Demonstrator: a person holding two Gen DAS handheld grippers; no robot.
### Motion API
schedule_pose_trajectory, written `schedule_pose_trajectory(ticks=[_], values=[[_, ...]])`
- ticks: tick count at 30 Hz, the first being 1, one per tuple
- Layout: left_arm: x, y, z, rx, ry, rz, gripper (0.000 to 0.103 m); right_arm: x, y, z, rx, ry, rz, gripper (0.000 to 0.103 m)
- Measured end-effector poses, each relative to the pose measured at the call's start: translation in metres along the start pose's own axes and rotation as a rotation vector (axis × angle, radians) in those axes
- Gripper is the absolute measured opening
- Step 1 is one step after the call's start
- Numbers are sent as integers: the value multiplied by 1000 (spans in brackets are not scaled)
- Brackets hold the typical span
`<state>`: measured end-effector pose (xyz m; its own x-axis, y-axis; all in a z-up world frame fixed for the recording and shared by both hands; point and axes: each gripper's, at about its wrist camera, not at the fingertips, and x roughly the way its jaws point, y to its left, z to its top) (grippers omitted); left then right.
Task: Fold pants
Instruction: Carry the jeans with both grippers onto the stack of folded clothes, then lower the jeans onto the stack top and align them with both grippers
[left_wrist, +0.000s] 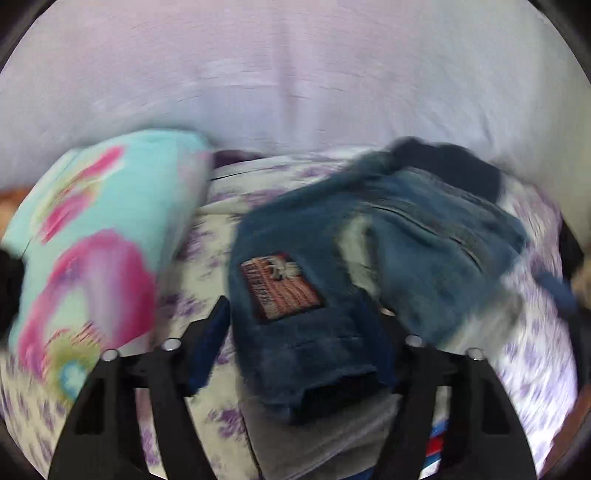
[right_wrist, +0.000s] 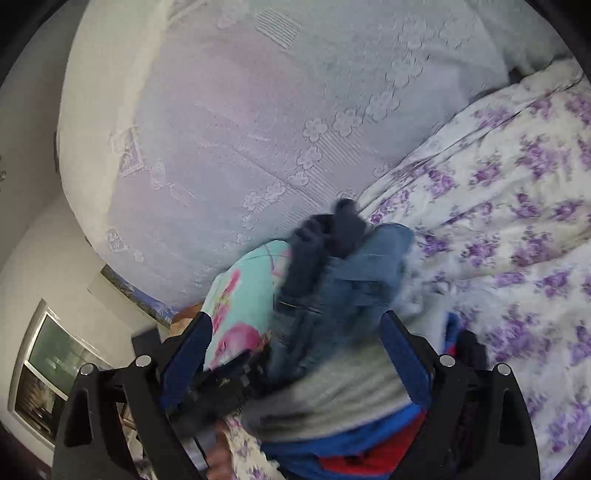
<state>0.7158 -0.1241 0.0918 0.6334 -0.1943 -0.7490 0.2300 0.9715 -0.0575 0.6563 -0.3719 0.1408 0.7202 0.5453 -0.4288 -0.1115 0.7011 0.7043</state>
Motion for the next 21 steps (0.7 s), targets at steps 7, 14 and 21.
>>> schedule_pose_trajectory(ticks=[7, 14, 21], values=[[-10, -8, -11, 58, -48, -12, 64, 23, 0, 1, -103, -18, -116, 92], [-17, -8, -12, 60, -71, -15, 64, 13, -9, 8, -116, -41, -248, 100], [-17, -8, -16, 63, -84, -18, 64, 49, -46, 20, 118, 123, -84, 100]])
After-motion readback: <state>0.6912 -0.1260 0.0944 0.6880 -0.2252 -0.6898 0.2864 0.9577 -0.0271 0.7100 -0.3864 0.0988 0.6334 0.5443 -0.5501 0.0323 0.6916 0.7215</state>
